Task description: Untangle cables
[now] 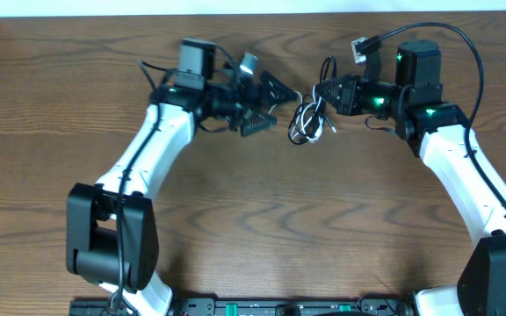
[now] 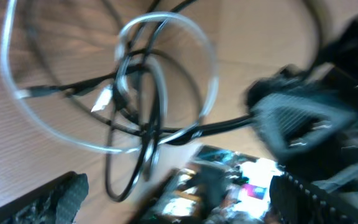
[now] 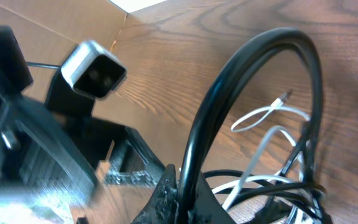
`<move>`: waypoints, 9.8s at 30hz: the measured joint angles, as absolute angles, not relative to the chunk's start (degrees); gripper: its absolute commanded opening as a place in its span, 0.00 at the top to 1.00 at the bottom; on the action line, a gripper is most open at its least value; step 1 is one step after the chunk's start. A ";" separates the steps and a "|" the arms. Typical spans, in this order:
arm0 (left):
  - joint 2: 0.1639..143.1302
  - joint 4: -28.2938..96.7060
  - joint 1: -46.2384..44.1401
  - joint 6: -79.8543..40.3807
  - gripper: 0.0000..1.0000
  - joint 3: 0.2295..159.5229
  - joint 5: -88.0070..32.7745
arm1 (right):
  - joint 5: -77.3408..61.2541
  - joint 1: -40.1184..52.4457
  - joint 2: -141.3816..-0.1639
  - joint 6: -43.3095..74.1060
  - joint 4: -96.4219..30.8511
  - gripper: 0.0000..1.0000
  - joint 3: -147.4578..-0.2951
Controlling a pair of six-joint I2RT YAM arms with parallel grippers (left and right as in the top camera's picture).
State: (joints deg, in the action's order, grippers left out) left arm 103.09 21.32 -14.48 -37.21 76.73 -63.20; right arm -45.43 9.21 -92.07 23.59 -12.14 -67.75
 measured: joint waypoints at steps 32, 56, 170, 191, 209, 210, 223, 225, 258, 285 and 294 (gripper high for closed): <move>108.03 22.94 -22.61 -24.29 0.92 76.73 -46.33 | -45.43 8.05 -92.07 23.22 -16.45 0.99 -67.75; 89.45 17.72 -16.67 -21.58 0.93 76.73 -43.16 | -15.88 2.85 -91.72 29.76 -43.70 0.99 -67.72; 70.39 20.62 -6.90 -37.08 0.93 76.79 -44.16 | -43.33 5.30 -92.51 -6.96 -42.13 0.01 -75.07; 93.95 30.41 -27.99 -22.15 0.27 76.84 -38.63 | -22.65 3.53 -92.51 8.40 -44.47 0.01 -75.07; 85.52 42.57 -21.30 -21.10 0.27 77.10 -27.99 | -23.09 9.10 -92.97 9.67 -35.81 0.14 -75.07; 85.52 43.00 -21.32 -21.10 0.27 77.10 -26.92 | -23.14 9.61 -93.45 10.28 -34.74 0.16 -75.07; 85.52 44.49 -21.32 -21.12 0.27 77.10 -20.71 | -26.13 17.74 -107.63 22.44 -21.93 0.23 -75.09; 85.52 44.53 -21.32 -21.47 0.27 77.10 -19.94 | -26.48 19.40 -108.86 25.08 -19.22 0.27 -75.09; 85.52 44.36 -19.18 -25.47 0.38 77.10 -17.65 | -32.86 21.52 -94.48 38.81 -10.63 0.99 -75.07; 85.52 35.73 -19.29 -4.36 0.16 77.10 -32.53 | -35.68 17.37 -81.47 51.16 0.73 0.99 -75.07; 86.35 34.37 -23.00 5.98 0.12 76.51 -38.00 | -37.28 14.35 -81.47 51.88 -2.94 0.99 -75.07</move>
State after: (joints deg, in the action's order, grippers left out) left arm 86.35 34.37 -23.00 5.98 76.51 -38.00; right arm -37.28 14.35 -81.47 51.88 -2.94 -75.07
